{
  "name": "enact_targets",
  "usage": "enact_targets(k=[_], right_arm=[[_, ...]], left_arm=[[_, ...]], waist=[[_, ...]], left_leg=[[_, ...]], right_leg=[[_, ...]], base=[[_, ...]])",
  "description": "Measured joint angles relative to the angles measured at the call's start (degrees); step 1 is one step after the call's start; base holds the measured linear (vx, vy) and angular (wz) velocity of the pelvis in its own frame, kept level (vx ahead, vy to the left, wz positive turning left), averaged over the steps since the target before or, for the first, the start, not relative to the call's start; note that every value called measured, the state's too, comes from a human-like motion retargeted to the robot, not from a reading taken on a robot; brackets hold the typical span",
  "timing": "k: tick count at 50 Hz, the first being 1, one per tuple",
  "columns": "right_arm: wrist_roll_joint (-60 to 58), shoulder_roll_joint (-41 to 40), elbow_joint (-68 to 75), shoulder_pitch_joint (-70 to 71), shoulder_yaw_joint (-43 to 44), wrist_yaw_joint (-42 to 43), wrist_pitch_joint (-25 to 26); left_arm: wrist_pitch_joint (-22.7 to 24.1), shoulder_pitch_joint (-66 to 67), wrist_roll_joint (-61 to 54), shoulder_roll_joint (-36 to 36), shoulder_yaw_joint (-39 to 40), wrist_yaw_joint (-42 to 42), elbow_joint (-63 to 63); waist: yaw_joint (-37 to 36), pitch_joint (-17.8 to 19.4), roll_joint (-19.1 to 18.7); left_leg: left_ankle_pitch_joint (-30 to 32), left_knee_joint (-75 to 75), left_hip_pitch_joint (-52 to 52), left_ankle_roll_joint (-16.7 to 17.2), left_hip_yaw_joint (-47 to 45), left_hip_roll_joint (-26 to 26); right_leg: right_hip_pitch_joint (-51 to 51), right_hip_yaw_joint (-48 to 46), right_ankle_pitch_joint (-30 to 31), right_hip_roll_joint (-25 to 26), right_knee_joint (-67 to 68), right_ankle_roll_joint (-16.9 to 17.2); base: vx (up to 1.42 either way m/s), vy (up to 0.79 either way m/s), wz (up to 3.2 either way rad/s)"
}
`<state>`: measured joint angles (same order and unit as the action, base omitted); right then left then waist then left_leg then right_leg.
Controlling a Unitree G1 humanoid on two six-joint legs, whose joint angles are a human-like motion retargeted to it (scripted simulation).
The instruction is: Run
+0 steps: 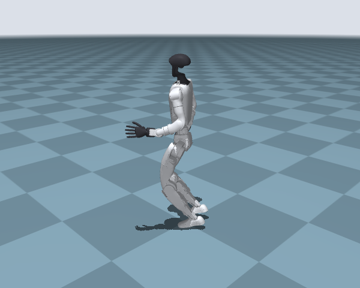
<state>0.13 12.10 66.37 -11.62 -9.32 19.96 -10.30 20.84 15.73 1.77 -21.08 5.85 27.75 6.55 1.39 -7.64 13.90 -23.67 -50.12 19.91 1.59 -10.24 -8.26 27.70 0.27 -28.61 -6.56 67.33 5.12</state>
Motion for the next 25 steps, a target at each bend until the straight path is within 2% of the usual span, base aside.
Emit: enact_targets(k=[2, 5, 6, 8, 12, 13, 15, 18, 20, 22, 23, 25], right_arm=[[0.41, 1.29, -2.48, 1.47, 2.83, 2.85, -0.54], [-1.87, 3.47, -8.66, 8.07, 5.91, 9.03, -1.29], [-2.77, 3.73, -11.79, 11.62, 6.26, 11.02, -1.3], [-3.63, 3.81, -18.42, 16.87, 6.13, 13.06, -1.95], [-0.4, 3.72, -32.86, 18.12, 0.87, 9.3, -5.07], [0.75, 4.09, -36.3, 18.1, -0.77, 7.78, -5.59], [2.15, 4.96, -42.31, 18.49, -3.24, 5.15, -7.03], [2.06, 5.82, -48.22, 19.21, -5.07, 4.48, -8.62], [0.92, 6.09, -49.48, 18.99, -5.7, 4.6, -8.87], [-1.67, 6.07, -46.47, 18.39, -6.18, 4.75, -7.35], [-3.15, 5.53, -42.68, 18.26, -6.42, 4.85, -5.83], [-4.74, 3.37, -31.67, 16.97, -7.08, 4.66, -2.39]], left_arm=[[-0.84, 1.2, 0.79, 0.28, 2.72, 2.85, -1.07], [-3.44, 4.02, 1.54, 3.19, 5.72, 6.96, 3.87], [-4.31, 3.52, 0.7, 5.27, 5.18, 6.59, 9.82], [-5.55, 3.36, -1.32, 8.75, 2.44, 3.29, 23.33], [-7.86, 7.39, -2.97, 12.56, -3.81, -8.87, 48.74], [-8.47, 8.29, -2.89, 12.88, -4.54, -11.2, 52.86], [-9.51, 9.56, -2.55, 13.02, -5.91, -13.92, 58.69], [-10.25, 9.75, -2.59, 12.03, -7.58, -13.56, 62.18], [-10.37, 8.66, -3.26, 11.08, -7.75, -11.83, 62.68], [-10.51, 4.91, -4.25, 9.67, -7.36, -8.58, 62.17], [-10.73, 1.8, -4.72, 8.97, -7.23, -6.48, 61.76], [-10.8, -5.0, -5.7, 8.12, -7.09, -2.63, 59.9]], waist=[[-0.41, 0.71, 0.83], [-1.49, 3.82, 1.98], [-1.82, 4.91, 1.47], [-3.08, 5.68, 0.17], [-3.74, -0.24, -0.82], [-3.46, -1.73, -1.28], [-2.96, -3.46, -2.26], [-1.91, -4.22, -4.08], [-1.14, -4.18, -5.19], [0.01, -3.08, -5.41], [1.08, -1.8, -4.47], [3.82, 0.38, -0.89]], left_leg=[[-8.46, -5.55, 1.36, -2.69, -0.29, 0.93], [-25.08, -16.51, 4.22, -8.7, -0.98, 3.37], [-25.51, -18.83, 4.82, -9.63, -1.15, 4.77], [-22.55, -19.67, 4.53, -9.42, -0.26, 6.66], [-5.49, -11.77, 4.82, -4.06, -0.96, 8.29], [-3.07, -11.11, 5.45, -3.24, -1.59, 8.64], [-1.9, -11.3, 6.26, -2.73, -2.78, 9.01], [-5.52, -12.31, 5.49, -3.77, -4.32, 8.97], [-11.78, -13.85, 4.61, -5.35, -4.86, 8.59], [-21.5, -14.56, 3.08, -8.32, -5.06, 6.94], [-25.12, -13.6, 2.15, -10.25, -5.07, 4.72], [-26.33, -8.31, 0.3, -13.5, -4.82, -1.5]], right_leg=[[0.57, 0.6, -7.22, 0.75, 3.34, -2.2], [0.99, 0.91, -21.05, 2.45, 8.67, -6.53], [0.47, 0.84, -21.12, 3.6, 8.5, -7.04], [-2.42, 1.25, -17.26, 6.23, 4.39, -6.7], [-5.87, 1.17, 6.27, 6.63, -9.53, 1.39], [-5.32, 0.54, 9.71, 6.15, -10.8, 2.69], [-4.35, -0.84, 11.45, 5.17, -11.07, 3.63], [-3.93, -2.76, 6.88, 3.5, -8.08, 1.85], [-3.87, -3.22, 0.83, 2.26, -3.99, -0.31], [-3.86, -3.39, -8.23, 0.0, 1.5, -2.57], [-3.51, -3.28, -12.08, -2.4, 5.08, -3.15], [-1.04, -1.87, -15.02, -8.72, 12.46, -3.09]], base=[[-0.11, 0.0, -0.04], [-0.1, 0.01, -0.25], [-0.07, 0.02, -0.42], [0.0, 0.02, -0.54], [0.07, 0.03, -0.55], [0.07, 0.05, -0.51], [0.06, 0.06, -0.49], [0.05, 0.06, -0.3], [0.05, 0.05, -0.09], [0.06, 0.04, 0.22], [0.03, 0.02, 0.62], [0.03, -0.01, 0.81]])
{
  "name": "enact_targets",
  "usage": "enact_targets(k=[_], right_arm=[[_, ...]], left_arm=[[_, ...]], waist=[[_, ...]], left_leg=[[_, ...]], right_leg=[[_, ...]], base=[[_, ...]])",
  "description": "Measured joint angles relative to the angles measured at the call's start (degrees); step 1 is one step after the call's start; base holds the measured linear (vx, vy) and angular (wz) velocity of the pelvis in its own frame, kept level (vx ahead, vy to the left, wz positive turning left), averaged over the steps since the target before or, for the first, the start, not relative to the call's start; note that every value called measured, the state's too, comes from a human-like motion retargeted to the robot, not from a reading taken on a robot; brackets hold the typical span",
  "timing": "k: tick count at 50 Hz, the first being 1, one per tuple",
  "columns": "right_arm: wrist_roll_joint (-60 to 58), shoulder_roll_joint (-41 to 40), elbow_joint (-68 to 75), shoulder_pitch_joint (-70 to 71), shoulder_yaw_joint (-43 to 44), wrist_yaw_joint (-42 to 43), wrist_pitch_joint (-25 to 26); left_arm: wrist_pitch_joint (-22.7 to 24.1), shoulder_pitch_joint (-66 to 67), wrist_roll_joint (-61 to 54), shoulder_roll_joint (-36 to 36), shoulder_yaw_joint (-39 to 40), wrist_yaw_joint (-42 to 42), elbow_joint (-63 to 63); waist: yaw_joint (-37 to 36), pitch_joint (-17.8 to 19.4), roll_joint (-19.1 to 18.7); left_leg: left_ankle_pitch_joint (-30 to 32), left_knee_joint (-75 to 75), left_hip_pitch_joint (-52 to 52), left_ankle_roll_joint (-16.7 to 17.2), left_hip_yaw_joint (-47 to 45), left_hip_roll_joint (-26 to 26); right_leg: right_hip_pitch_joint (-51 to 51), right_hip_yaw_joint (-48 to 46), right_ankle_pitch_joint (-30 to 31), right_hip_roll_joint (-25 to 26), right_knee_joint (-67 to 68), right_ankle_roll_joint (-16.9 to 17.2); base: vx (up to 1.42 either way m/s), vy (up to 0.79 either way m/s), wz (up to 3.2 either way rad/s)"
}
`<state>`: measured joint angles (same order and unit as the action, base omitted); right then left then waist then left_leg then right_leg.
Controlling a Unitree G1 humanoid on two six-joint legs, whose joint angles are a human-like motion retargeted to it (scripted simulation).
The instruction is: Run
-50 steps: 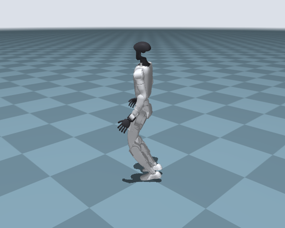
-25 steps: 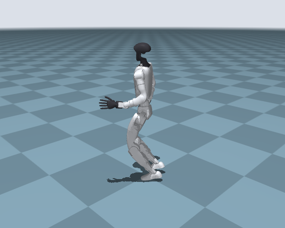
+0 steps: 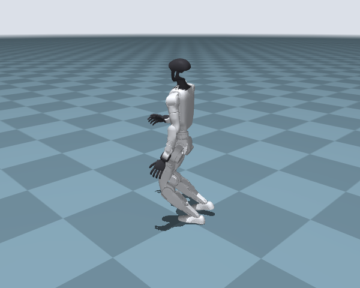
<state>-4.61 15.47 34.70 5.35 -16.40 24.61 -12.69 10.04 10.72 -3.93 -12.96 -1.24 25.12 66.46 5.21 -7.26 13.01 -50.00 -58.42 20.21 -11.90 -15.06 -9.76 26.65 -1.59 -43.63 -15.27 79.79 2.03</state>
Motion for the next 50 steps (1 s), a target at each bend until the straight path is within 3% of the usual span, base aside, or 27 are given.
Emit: enact_targets(k=[2, 4, 8, 10, 12, 15, 18, 20, 22, 25, 30, 32, 35, 37, 39, 42, 45, 50], right_arm=[[0.42, -3.38, 14.71, -1.92, -0.9, -1.36, 2.0], [0.77, -5.32, 26.49, -5.77, -1.33, -3.38, 3.13], [0.06, -6.07, 37.56, -14.8, -0.16, -6.5, 3.91], [0.23, -5.65, 38.82, -18.46, 1.12, -7.6, 4.1], [0.43, -5.0, 38.79, -20.04, 1.81, -7.33, 4.32], [-0.77, -3.79, 37.95, -18.8, 1.66, -5.73, 4.74], [-3.68, -2.54, 35.85, -10.89, -0.21, -2.89, 4.97], [-4.13, -2.23, 33.28, -3.43, -1.47, -0.93, 4.61], [-2.52, -1.73, 27.41, 2.56, -1.77, -0.03, 3.54], [0.55, -0.49, 13.87, 6.78, -1.5, 0.21, 0.95], [5.39, 2.26, -6.02, 8.88, -1.11, -3.02, -3.3], [5.79, 2.75, -10.39, 9.43, -0.62, -3.58, -4.23], [4.57, 2.41, -11.76, 8.77, -0.26, -3.3, -4.15], [3.16, 0.86, -7.69, 7.38, -0.4, -2.88, -2.14], [2.09, -1.95, 0.86, 6.11, -0.62, -2.92, 0.24], [3.03, -5.51, 17.22, 3.18, -0.96, -4.75, 2.32], [5.15, -7.02, 30.62, -1.61, 0.02, -7.18, 3.17], [7.42, -6.15, 40.4, -11.61, 5.58, -7.48, 4.14]], left_arm=[[0.84, -5.79, -1.41, -0.57, 0.04, 2.58, -5.59], [2.61, -8.61, -1.81, -1.19, -0.78, 3.56, -15.02], [7.79, -8.44, 0.36, -3.78, -2.46, 3.0, -37.64], [9.88, -7.5, 2.5, -5.65, -2.53, 2.91, -47.19], [11.02, -6.6, 4.16, -7.12, -2.11, 3.17, -53.41], [11.27, -4.44, 5.14, -8.1, -1.56, 3.35, -58.34], [8.39, 0.01, 5.11, -6.53, -1.1, 3.23, -54.42], [5.32, 2.14, 4.52, -3.96, -1.3, 2.29, -45.14], [2.83, 3.22, 4.23, -1.65, -2.07, 0.22, -30.64], [0.2, 7.25, 5.35, 1.0, -2.68, -3.7, -10.73], [-1.51, 14.31, 6.61, 4.56, -1.85, -10.54, 6.67], [-1.94, 16.32, 5.75, 5.44, -1.36, -11.34, 9.3], [-2.64, 17.64, 4.03, 6.1, -0.37, -10.56, 11.82], [-3.11, 15.55, 2.07, 5.96, 0.63, -8.98, 13.0], [-3.23, 11.0, -0.55, 5.55, 1.79, -6.96, 13.2], [-2.31, 3.18, -4.89, 4.81, 3.44, -4.55, 9.16], [0.13, -3.12, -8.21, 3.41, 3.85, -3.19, 0.27], [5.65, -8.84, -7.6, -0.82, 1.69, -1.28, -19.65]], waist=[[0.86, 2.12, 1.72], [-0.04, 3.33, -0.8], [-0.14, 1.96, -4.2], [-0.56, 1.51, -4.9], [-1.35, 1.82, -5.26], [-3.4, 3.19, -5.2], [-6.03, 6.15, -5.34], [-7.43, 7.17, -5.59], [-8.06, 6.51, -4.71], [-8.31, 3.42, -2.85], [-6.3, -1.43, -1.52], [-5.23, -1.7, -1.37], [-3.69, -1.34, -0.97], [-2.75, -0.21, -0.18], [-1.68, 0.63, 1.29], [-0.98, 1.35, 1.22], [-1.18, 2.42, -1.71], [-0.81, 1.96, -4.79]], left_leg=[[0.28, 4.51, -4.7, 0.35, 1.46, -3.65], [3.45, 8.31, -9.7, 3.94, 4.1, -1.99], [18.97, 16.75, -14.7, 11.94, 7.65, 1.46], [23.96, 15.02, -13.88, 14.35, 8.76, 2.91], [24.42, 8.09, -12.13, 14.47, 8.64, 4.88], [19.95, -6.74, -9.36, 12.08, 7.55, 8.77], [12.99, -22.94, -3.87, 7.27, 6.82, 14.07], [8.14, -28.65, 1.29, 4.11, 6.74, 16.3], [5.72, -26.79, 5.89, 2.58, 6.41, 15.12], [5.88, -16.06, 10.01, 2.55, 4.77, 12.3], [12.77, 3.75, 11.07, 5.63, 3.47, 5.6], [12.38, 4.63, 10.37, 4.69, 3.64, 3.22], [6.95, -1.68, 9.99, 0.68, 3.44, 0.8], [2.27, -5.8, 9.22, -2.25, 2.83, -0.66], [0.47, -5.99, 7.77, -3.1, 2.15, -2.13], [1.7, 0.8, 1.68, -1.91, 2.77, -3.63], [6.38, 9.93, -6.97, 3.05, 4.33, -1.15], [15.19, 22.05, -15.06, 10.05, 8.41, 1.19]], right_leg=[[1.09, 1.52, 0.47, -1.59, 2.85, 0.02], [0.4, 0.48, 2.96, 2.71, -0.84, -0.52], [-0.24, -0.91, 9.15, 9.9, -14.13, 0.39], [-0.83, -0.56, 11.04, 13.12, -19.47, 0.92], [-1.48, -0.07, 10.45, 15.57, -20.67, 0.22], [-2.47, 0.33, 3.6, 18.17, -17.05, -3.43], [-3.52, 0.54, -4.23, 21.1, -13.14, -7.21], [-4.19, 1.04, -5.17, 22.7, -13.17, -7.8], [-5.73, 2.74, -3.01, 22.83, -15.99, -6.14], [-8.9, 4.97, 5.29, 21.42, -22.17, -1.51], [-11.59, 6.13, 16.71, 17.25, -26.38, 5.78], [-12.25, 6.72, 17.08, 15.93, -22.3, 6.77], [-12.58, 7.35, 16.47, 14.07, -11.32, 7.8], [-11.17, 6.58, 17.37, 11.3, -1.33, 7.79], [-7.46, 5.59, 16.76, 7.18, 6.88, 5.71], [-1.88, 3.87, 11.7, 3.63, 9.29, 0.99], [0.86, 0.88, 7.43, 6.46, 1.05, -1.98], [3.51, 0.05, 7.73, 14.15, -19.4, -1.43]], base=[[0.17, -0.02, 0.23], [0.24, -0.04, -0.16], [0.18, -0.09, 0.1], [0.08, -0.1, -0.01], [0.01, -0.08, -0.07], [-0.02, -0.07, -0.17], [0.01, -0.04, -0.34], [0.06, 0.0, -0.43], [0.13, 0.04, -0.36], [0.2, 0.08, -0.35], [0.23, 0.09, -0.19], [0.19, 0.07, -0.06], [0.18, 0.06, -0.09], [0.17, 0.04, -0.2], [0.16, 0.01, -0.25], [0.18, 0.05, -0.37], [0.21, 0.0, -0.21], [0.15, -0.07, 0.16]])
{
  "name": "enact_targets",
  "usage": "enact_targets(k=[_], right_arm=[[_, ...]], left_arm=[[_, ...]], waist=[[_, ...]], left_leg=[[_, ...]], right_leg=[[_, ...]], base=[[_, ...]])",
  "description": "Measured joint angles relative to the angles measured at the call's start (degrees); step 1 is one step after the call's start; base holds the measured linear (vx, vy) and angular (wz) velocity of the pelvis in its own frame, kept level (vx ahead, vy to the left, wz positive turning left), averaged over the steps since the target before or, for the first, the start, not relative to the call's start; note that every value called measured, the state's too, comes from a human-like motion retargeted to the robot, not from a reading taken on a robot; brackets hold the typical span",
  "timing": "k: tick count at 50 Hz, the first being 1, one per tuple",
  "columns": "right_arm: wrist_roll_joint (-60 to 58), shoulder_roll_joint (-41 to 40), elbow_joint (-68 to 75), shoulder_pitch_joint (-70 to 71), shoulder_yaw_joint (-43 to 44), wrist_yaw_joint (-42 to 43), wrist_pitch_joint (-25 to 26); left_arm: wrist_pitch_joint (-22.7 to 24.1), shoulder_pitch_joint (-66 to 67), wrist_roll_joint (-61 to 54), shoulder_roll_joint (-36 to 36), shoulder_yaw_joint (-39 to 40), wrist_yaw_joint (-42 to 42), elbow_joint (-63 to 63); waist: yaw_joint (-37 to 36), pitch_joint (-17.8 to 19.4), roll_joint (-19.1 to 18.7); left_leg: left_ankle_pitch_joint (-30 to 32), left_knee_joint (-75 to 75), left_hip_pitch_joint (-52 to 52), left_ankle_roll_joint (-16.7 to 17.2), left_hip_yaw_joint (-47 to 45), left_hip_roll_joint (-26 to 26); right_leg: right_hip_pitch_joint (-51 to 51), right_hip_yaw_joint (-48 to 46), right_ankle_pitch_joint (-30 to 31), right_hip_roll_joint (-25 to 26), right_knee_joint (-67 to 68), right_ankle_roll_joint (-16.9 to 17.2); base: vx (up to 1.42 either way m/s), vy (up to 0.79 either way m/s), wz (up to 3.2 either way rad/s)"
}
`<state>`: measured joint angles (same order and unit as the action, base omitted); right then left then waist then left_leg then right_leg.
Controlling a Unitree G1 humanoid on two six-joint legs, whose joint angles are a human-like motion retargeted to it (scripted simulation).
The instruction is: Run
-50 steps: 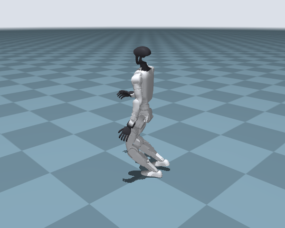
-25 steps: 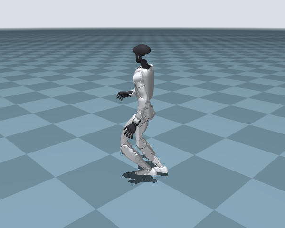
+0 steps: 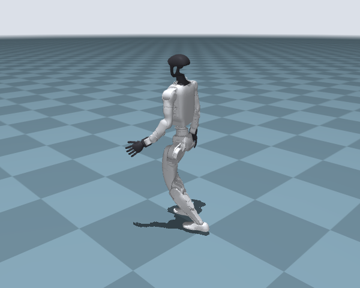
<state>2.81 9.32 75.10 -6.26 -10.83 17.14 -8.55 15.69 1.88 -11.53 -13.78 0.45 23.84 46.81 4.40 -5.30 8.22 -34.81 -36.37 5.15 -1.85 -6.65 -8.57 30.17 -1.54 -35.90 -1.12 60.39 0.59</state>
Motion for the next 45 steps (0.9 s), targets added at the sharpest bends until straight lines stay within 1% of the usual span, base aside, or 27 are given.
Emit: enact_targets(k=[2, 5, 8, 10, 12, 13, 15, 17, 20, 23, 27, 30, 33, 37, 40, 45], right_arm=[[0.64, 0.76, 1.27, -3.13, 2.24, 0.95, 0.18], [1.32, 1.57, 2.41, -6.63, 4.46, 2.3, 0.19], [2.13, 1.42, 2.76, -7.47, 6.19, 3.75, -0.03], [2.69, 1.06, 2.51, -6.49, 6.66, 4.62, -0.27], [3.28, 0.72, 1.74, -4.06, 6.22, 5.04, -0.49], [3.7, 0.66, 1.21, -2.29, 5.69, 5.02, -0.57], [4.35, 0.75, -0.63, 1.26, 4.08, 4.79, -0.91], [5.03, 1.29, -3.93, 4.91, 2.47, 3.88, -1.41], [5.48, 2.97, -11.67, 9.12, 0.46, 2.68, -2.56], [5.2, 4.95, -20.7, 12.06, -0.82, 2.33, -4.41], [4.97, 6.06, -28.91, 14.52, -1.27, 2.0, -6.56], [4.85, 5.59, -30.45, 14.77, -1.16, 2.06, -7.24], [4.95, 3.99, -27.48, 13.81, -1.01, 2.2, -7.14], [6.5, 1.29, -17.82, 11.03, -0.15, 2.06, -6.17], [8.52, -0.63, -8.39, 8.52, 1.23, 1.68, -4.99], [10.99, -2.46, 1.47, 3.23, 4.26, 2.64, -3.78]], left_arm=[[1.73, -1.44, 1.81, -1.76, -0.04, 1.05, -7.37], [4.33, -2.45, 3.92, -3.5, 0.82, 2.67, -15.0], [5.43, -1.19, 4.34, -3.37, 2.09, 4.05, -20.15], [5.46, 0.78, 3.51, -2.14, 2.58, 4.1, -21.03], [4.4, 3.17, 2.11, -0.3, 2.41, 2.63, -18.57], [3.46, 4.07, 1.27, 0.61, 2.15, 1.3, -16.01], [0.95, 5.97, 0.42, 2.27, 1.19, -1.53, -8.69], [-1.86, 7.42, 0.47, 3.3, 0.21, -4.87, 1.61], [-5.31, 10.82, 2.43, 4.57, -1.14, -9.72, 16.54], [-7.08, 16.15, 5.25, 6.16, -2.11, -13.75, 25.71], [-7.55, 22.03, 6.83, 8.33, -2.84, -17.3, 30.35], [-7.18, 22.75, 6.68, 9.21, -3.61, -17.98, 31.38], [-6.54, 19.68, 5.33, 8.41, -3.84, -16.53, 31.08], [-5.09, 12.88, 1.76, 5.77, -3.22, -12.65, 28.0], [-3.46, 7.19, -1.53, 3.12, -2.12, -9.33, 23.1], [0.36, 0.78, -5.5, 0.23, 0.57, -4.55, 11.61]], waist=[[-0.08, -0.01, -1.12], [-0.29, 0.33, -1.37], [-1.43, 0.99, -2.06], [-2.64, 2.02, -2.94], [-3.99, 3.23, -4.12], [-4.64, 3.68, -4.86], [-5.94, 3.98, -5.49], [-6.87, 3.53, -5.18], [-7.61, 2.46, -4.26], [-7.39, 1.0, -3.65], [-6.23, -0.96, -3.32], [-4.99, -1.8, -3.21], [-3.66, -1.86, -2.82], [-2.45, -1.03, -2.18], [-2.24, 0.11, -1.66], [-2.47, 1.73, -1.0]], left_leg=[[0.66, 0.13, -1.4, 1.24, 1.1, 1.32], [-0.95, -5.08, -2.12, 2.03, 1.81, 2.21], [-2.47, -13.25, -2.44, 2.79, 2.4, 4.42], [-0.93, -21.75, -1.46, 4.01, 2.64, 6.79], [2.68, -32.38, 1.41, 4.72, 2.25, 10.29], [3.51, -37.52, 3.61, 4.44, 2.22, 12.27], [2.38, -45.22, 8.22, 2.63, 1.94, 15.27], [-1.37, -48.04, 12.83, -0.07, 1.63, 16.87], [-7.2, -44.96, 17.79, -3.27, 1.09, 16.92], [-10.19, -35.98, 20.21, -4.5, 1.09, 14.9], [-10.5, -24.48, 20.05, -4.41, 1.85, 11.07], [-10.49, -19.74, 17.86, -4.86, 1.28, 9.33], [-10.38, -16.14, 15.13, -5.37, 0.3, 7.74], [-9.95, -11.32, 10.98, -5.49, -0.79, 5.65], [-9.29, -7.24, 7.56, -5.17, -1.17, 4.22], [-8.7, -4.69, 4.77, -4.46, -1.27, 2.87]], right_leg=[[0.02, 0.71, 0.45, 3.15, -5.88, 0.16], [0.08, 1.5, -0.35, 5.19, -5.95, -0.39], [-1.52, 1.17, -1.16, 7.59, -2.87, -2.33], [-2.98, 0.36, -1.73, 9.52, -0.73, -4.02], [-4.22, -0.62, -2.33, 11.38, 0.4, -5.73], [-4.74, -1.1, -2.4, 12.37, 0.22, -6.41], [-5.69, -1.42, -2.32, 13.44, -0.49, -6.87], [-7.16, -1.11, -1.7, 13.62, -3.06, -6.33], [-10.31, 0.3, -0.22, 13.38, -8.18, -4.56], [-13.27, 1.95, 1.69, 12.88, -13.42, -2.66], [-15.58, 3.6, 2.74, 11.61, -17.7, -0.86], [-16.15, 4.22, 1.97, 10.3, -18.42, -0.19], [-16.28, 4.14, 0.64, 8.46, -17.55, 0.12], [-16.73, 3.42, -1.12, 5.77, -15.51, 0.15], [-17.49, 2.72, -1.95, 4.04, -14.48, -0.13], [-17.48, 2.35, -2.98, 2.43, -11.56, -0.99]], base=[[0.08, -0.07, 0.09], [0.02, -0.08, 0.05], [0.05, -0.07, -0.07], [0.04, -0.07, -0.17], [0.04, -0.06, -0.21], [0.06, -0.05, -0.21], [0.08, -0.03, -0.23], [0.1, 0.01, -0.28], [0.12, 0.06, -0.42], [0.12, 0.1, -0.47], [0.11, 0.11, -0.31], [0.1, 0.08, -0.11], [0.09, 0.05, 0.0], [0.09, 0.02, 0.05], [0.06, 0.0, 0.03], [0.02, 0.0, 0.0]])
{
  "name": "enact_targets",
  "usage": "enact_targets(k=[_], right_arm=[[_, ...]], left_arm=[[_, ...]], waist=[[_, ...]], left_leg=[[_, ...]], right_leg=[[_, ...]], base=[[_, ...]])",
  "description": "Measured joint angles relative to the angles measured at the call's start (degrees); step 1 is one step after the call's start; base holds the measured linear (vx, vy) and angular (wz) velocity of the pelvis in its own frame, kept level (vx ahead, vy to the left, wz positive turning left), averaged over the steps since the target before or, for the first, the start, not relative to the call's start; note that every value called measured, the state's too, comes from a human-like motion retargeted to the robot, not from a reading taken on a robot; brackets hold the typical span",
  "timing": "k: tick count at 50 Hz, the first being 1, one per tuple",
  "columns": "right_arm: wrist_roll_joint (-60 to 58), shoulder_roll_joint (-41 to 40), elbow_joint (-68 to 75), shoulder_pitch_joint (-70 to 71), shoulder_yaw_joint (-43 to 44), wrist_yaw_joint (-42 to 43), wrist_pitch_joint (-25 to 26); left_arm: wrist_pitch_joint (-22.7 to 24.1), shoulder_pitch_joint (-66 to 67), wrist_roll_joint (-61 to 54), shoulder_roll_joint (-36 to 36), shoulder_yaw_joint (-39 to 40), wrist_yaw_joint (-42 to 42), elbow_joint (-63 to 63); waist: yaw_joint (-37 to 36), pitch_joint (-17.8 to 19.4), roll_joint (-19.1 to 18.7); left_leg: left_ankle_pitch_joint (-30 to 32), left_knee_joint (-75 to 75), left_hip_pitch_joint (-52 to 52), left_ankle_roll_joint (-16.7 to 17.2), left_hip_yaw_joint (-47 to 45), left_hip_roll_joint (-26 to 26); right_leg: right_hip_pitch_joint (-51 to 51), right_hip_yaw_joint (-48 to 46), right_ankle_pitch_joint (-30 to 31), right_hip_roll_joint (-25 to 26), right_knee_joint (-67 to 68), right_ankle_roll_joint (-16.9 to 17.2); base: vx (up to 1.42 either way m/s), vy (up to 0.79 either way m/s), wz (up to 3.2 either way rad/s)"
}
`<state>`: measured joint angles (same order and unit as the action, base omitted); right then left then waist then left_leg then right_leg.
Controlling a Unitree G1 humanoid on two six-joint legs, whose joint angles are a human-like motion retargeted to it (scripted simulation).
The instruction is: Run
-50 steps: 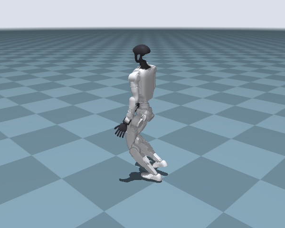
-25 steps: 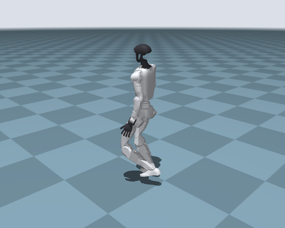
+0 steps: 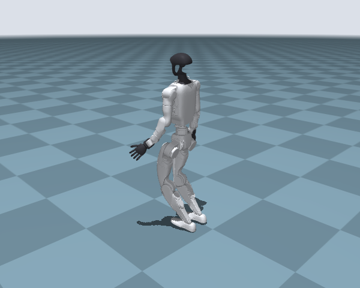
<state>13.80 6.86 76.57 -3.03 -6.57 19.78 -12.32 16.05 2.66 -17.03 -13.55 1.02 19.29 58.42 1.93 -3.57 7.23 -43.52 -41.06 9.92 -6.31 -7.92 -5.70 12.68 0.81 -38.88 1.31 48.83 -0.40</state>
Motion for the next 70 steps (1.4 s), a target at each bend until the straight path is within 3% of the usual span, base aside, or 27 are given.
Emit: enact_targets(k=[5, 11, 15, 20, 22, 28, 35, 39, 43, 45, 47, 52, 55, 58, 62, 65, 68, 70], right_arm=[[1.28, -0.94, 0.71, -0.79, 2.54, 1.47, -0.78], [0.07, -0.27, -4.0, 0.19, 1.94, 1.45, -1.74], [-1.18, 1.59, -8.42, 2.43, 1.23, -0.3, -1.42], [-0.72, 4.02, -13.3, 4.65, 0.37, -3.61, -1.29], [-1.44, 4.54, -14.52, 5.01, 0.35, -4.09, -1.3], [-4.32, 4.93, -13.46, 3.1, 1.39, -3.61, -0.14], [-4.7, 4.65, -8.9, -1.77, 2.83, -2.0, 1.5], [-4.2, 4.9, -9.05, -4.56, 3.41, -0.87, 1.49], [-4.26, 5.99, -11.19, -6.33, 3.38, 0.09, 0.93], [-4.92, 6.93, -12.59, -6.15, 3.05, 0.78, 0.72], [-6.18, 8.15, -13.93, -4.82, 2.23, 1.65, 0.73], [-10.19, 10.46, -18.19, 1.39, -0.33, 4.42, 0.44], [-11.85, 10.49, -23.96, 3.4, -1.05, 5.65, -0.74], [-13.14, 10.33, -31.49, 3.2, -1.81, 5.05, -2.72], [-15.23, 11.2, -40.2, 2.29, -4.03, 2.33, -5.05], [-16.89, 12.2, -44.69, 1.47, -5.21, 1.04, -5.91], [-18.06, 12.1, -46.52, 0.65, -5.72, 0.79, -6.25], [-18.95, 11.83, -46.57, -0.03, -5.85, 0.88, -5.59]], left_arm=[[2.42, -1.34, -1.03, -1.26, 3.04, 4.38, -12.01], [2.68, 3.12, -1.45, 0.76, 4.12, 4.05, -15.57], [-0.72, 7.43, -2.07, 2.76, 4.19, 1.0, -9.66], [-4.81, 11.03, -0.23, 4.7, 4.21, -4.45, 5.93], [-5.58, 11.95, 1.77, 4.96, 4.02, -6.16, 10.97], [-5.61, 11.7, 6.11, 4.97, 1.95, -7.64, 13.54], [-2.48, 7.42, 2.46, 4.46, 0.59, -5.7, 1.42], [-0.09, 5.62, 0.13, 3.22, -0.22, -4.53, -10.5], [1.78, 4.97, -1.18, 1.59, -0.85, -4.41, -22.0], [2.34, 4.94, -1.55, 0.78, -1.05, -4.25, -27.01], [2.21, 4.89, -1.68, 0.12, -1.26, -3.77, -30.46], [0.22, 5.53, -0.33, -0.52, -1.42, -2.01, -31.8], [-0.6, 8.63, 1.82, -0.36, -1.93, -1.83, -26.78], [-0.86, 13.34, 3.71, 0.29, -2.45, -3.1, -18.36], [-1.11, 19.13, 6.08, 1.91, -2.39, -5.5, -8.08], [-1.59, 23.1, 6.36, 2.97, -1.86, -6.5, -4.28], [-1.99, 26.01, 5.86, 3.41, -1.13, -6.15, -2.66], [-2.32, 26.73, 5.22, 3.17, -0.31, -5.61, -2.0]], waist=[[-0.2, 0.73, 0.67], [-1.7, 2.56, 1.84], [-2.72, 3.14, 2.87], [-0.19, 2.72, 5.86], [1.31, 2.0, 5.98], [3.47, 0.21, 2.1], [2.97, -0.34, -1.53], [2.56, -0.5, -3.17], [1.89, -0.27, -4.63], [1.31, -0.01, -5.21], [0.51, 0.17, -5.4], [-1.62, -0.04, -3.54], [-2.58, -1.38, -1.07], [-3.43, -3.48, 1.54], [-2.96, -6.52, 4.82], [-2.25, -7.41, 6.64], [-2.01, -6.99, 7.42], [-1.83, -6.07, 8.02]], left_leg=[[1.76, 4.42, -1.99, 0.0, 0.34, -0.99], [-0.72, -2.99, -0.22, -0.84, -0.66, -0.66], [-2.36, -5.42, 0.23, -2.53, -0.75, -1.71], [-3.19, -2.66, -0.99, -5.42, -0.96, -7.64], [-2.63, -0.22, -1.93, -5.62, -0.65, -8.77], [0.03, 5.82, -6.4, -1.84, 1.35, -5.91], [3.45, 2.37, -10.33, 3.4, 4.01, -0.85], [8.91, -7.28, -9.12, 6.7, 4.92, 2.72], [18.58, -24.07, -4.83, 8.9, 3.66, 7.85], [21.82, -33.84, -1.36, 8.23, 2.39, 11.28], [20.86, -42.57, 3.05, 5.55, 1.01, 15.06], [9.26, -52.97, 16.69, -3.25, -1.17, 19.7], [4.62, -46.33, 23.16, -5.7, -3.44, 17.24], [4.97, -31.56, 25.51, -4.41, -6.33, 12.78], [11.94, -10.93, 24.52, -0.34, -8.66, 4.43], [17.12, -1.77, 21.59, 0.71, -8.58, -1.75], [15.52, -5.69, 20.98, -1.23, -7.67, -5.0], [10.82, -9.86, 19.77, -4.52, -7.05, -7.21]], right_leg=[[-0.66, 0.19, 0.23, -0.42, -2.06, -0.59], [0.36, 0.01, -2.77, -1.2, 2.85, -0.57], [3.65, -2.09, -2.77, -3.88, 9.48, -0.23], [14.41, -1.1, 0.46, -11.35, 29.46, -0.24], [18.86, 0.13, 1.11, -11.37, 31.94, -0.41], [25.36, 1.11, 1.27, -3.62, 19.69, 0.47], [21.43, 0.56, 3.78, 3.1, 13.45, -0.84], [19.03, -0.61, 5.04, 6.03, 13.52, -2.25], [17.99, -1.67, 3.63, 9.12, 16.07, -4.74], [17.9, -2.14, 1.61, 10.46, 17.59, -6.37], [17.67, -2.23, -0.58, 11.26, 18.19, -7.51], [15.11, -0.79, -3.86, 10.67, 15.28, -7.2], [11.66, 1.02, -1.67, 8.53, 10.48, -4.32], [8.09, 2.09, 4.98, 5.35, 5.3, 0.44], [6.03, 1.76, 14.17, -0.93, 4.07, 6.61], [5.36, 1.61, 18.61, -5.67, 9.27, 9.15], [5.32, 1.62, 22.16, -8.82, 19.36, 10.05], [5.88, 1.64, 23.31, -11.3, 28.14, 10.25]], base=[[0.05, 0.01, -0.03], [0.04, 0.03, -0.02], [0.1, 0.09, -0.11], [0.09, 0.1, 0.06], [0.13, 0.07, 0.21], [0.16, 0.01, 0.3], [0.12, -0.06, 0.26], [0.05, -0.08, 0.23], [-0.02, -0.06, 0.2], [0.0, 0.0, 0.0], [0.0, 0.0, 0.0], [0.01, -0.01, 0.18], [0.06, 0.06, 0.23], [0.1, 0.09, 0.15], [0.09, 0.08, 0.28], [0.04, 0.07, 0.32], [0.0, 0.04, 0.11], [0.0, 0.07, 0.0]])
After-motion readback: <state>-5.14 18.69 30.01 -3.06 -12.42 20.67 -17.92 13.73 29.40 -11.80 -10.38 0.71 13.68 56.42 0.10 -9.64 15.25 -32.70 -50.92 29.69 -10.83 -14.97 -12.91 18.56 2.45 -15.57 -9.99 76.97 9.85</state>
